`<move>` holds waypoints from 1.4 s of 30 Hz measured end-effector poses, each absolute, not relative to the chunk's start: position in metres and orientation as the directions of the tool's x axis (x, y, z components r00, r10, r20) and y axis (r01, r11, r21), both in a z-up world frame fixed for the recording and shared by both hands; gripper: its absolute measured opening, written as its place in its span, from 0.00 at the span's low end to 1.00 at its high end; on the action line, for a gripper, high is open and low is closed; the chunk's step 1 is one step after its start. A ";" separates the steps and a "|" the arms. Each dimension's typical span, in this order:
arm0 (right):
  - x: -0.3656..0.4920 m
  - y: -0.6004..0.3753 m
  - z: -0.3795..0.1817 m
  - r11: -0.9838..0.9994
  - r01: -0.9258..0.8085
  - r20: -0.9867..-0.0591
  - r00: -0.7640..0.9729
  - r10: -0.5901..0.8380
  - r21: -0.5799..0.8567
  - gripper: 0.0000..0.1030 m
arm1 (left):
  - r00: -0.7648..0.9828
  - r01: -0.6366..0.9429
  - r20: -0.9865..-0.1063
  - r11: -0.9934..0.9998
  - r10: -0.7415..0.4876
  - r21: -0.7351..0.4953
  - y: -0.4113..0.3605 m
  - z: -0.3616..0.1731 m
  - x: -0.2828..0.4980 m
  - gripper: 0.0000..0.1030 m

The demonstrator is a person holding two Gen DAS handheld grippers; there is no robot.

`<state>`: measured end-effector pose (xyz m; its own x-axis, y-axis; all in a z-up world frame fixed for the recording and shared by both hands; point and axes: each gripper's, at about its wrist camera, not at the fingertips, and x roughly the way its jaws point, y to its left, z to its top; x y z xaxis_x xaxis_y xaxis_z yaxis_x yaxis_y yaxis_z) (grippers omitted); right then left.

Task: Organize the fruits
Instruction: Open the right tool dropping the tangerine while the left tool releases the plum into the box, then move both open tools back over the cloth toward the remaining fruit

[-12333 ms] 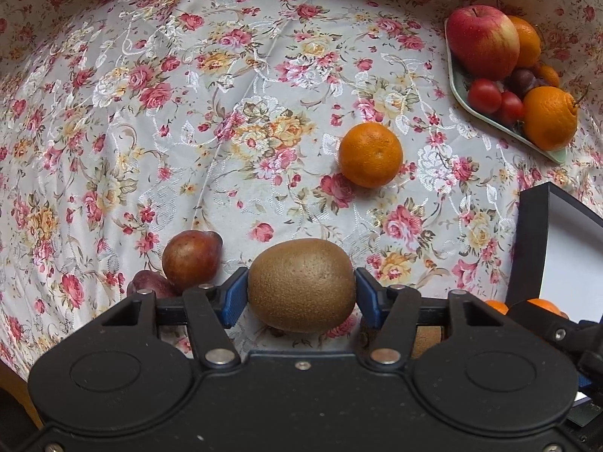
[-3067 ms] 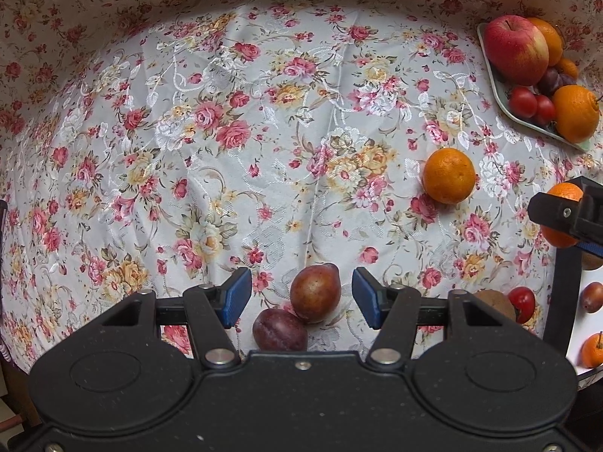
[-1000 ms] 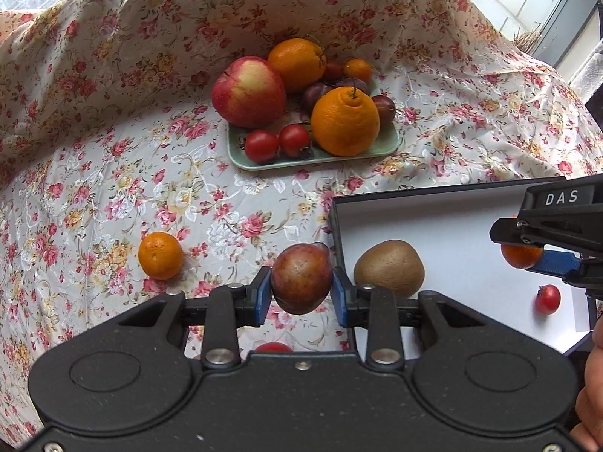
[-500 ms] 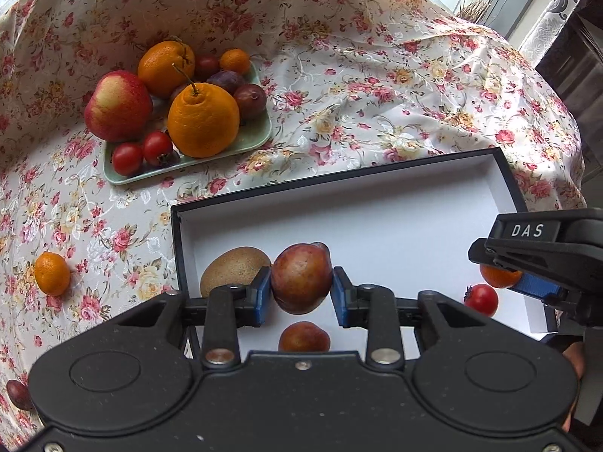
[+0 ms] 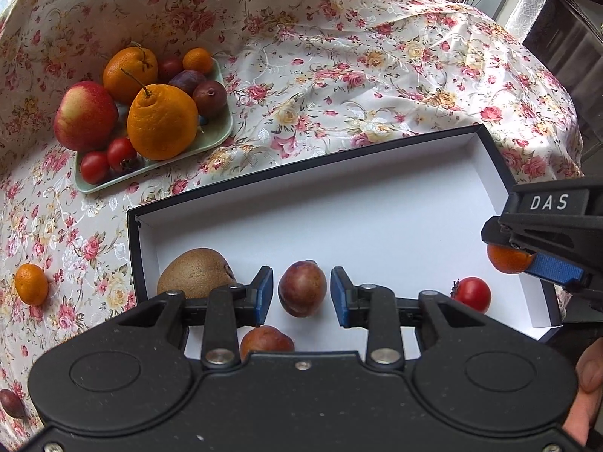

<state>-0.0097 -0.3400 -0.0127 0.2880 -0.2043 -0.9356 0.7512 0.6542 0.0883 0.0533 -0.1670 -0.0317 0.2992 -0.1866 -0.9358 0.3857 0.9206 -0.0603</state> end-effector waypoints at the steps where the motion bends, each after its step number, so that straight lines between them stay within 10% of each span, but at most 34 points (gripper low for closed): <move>1: -0.010 -0.340 -0.012 0.645 0.758 -0.935 0.288 -0.205 0.093 0.41 | 0.300 0.389 -0.935 0.919 -0.190 -0.062 -0.167 -0.031 0.053 0.45; 42: 0.023 -0.256 -0.008 0.746 0.663 -0.980 0.183 -0.084 0.060 0.41 | 0.296 0.210 -0.951 0.977 -0.091 -0.028 -0.077 -0.016 0.082 0.47</move>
